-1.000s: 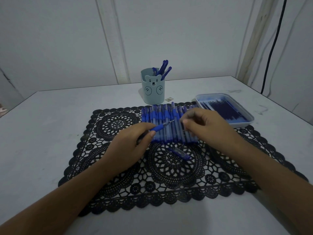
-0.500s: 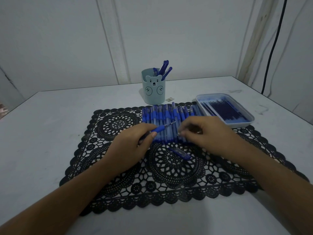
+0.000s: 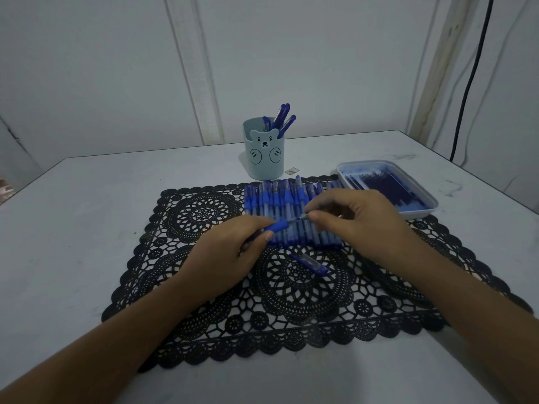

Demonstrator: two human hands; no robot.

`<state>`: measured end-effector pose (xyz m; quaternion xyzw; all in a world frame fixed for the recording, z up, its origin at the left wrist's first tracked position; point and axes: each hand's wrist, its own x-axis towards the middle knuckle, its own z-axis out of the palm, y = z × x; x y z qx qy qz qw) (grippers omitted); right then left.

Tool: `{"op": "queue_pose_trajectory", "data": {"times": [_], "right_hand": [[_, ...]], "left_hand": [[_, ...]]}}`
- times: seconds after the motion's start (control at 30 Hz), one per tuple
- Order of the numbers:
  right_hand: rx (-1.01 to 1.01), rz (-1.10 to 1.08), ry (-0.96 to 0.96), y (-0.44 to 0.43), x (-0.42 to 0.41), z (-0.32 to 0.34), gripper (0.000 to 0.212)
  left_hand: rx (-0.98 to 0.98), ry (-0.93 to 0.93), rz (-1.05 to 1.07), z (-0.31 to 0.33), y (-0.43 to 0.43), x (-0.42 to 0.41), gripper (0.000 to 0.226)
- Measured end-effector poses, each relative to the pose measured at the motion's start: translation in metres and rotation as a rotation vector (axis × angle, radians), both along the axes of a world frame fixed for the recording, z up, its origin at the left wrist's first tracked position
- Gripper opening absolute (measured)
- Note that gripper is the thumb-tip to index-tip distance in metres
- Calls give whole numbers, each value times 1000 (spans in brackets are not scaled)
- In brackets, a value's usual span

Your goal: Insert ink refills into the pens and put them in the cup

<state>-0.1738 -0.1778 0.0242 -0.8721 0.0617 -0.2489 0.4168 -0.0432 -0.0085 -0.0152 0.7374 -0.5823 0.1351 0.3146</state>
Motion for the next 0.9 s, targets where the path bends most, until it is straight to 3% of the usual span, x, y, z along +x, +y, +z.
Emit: {"op": "queue_pose_trajectory", "data": {"times": [0.23,0.4,0.53,0.67,0.77,0.9], "right_hand": [[36,38,42,6,4,-7,12],[-108,-18,65,12,6,-14,33],[-171,69,88,8,4,-12,4],[-175,68,85,8,2,-11,19],[-175,98,110,7,3,-12,7],[-184,91,114,7,3,-13,14]], "left_hand": [[18,-33,8,0,1,-1,33],[41,-40,-10,-1,1,-2,30],[44,-27,-5,-1,0,-1,32],[72,-51,-16,0,1,-2,30],[69,-45,-22,0,1,-2,30],[64,-44,-18,-1,1,-2,32]]}}
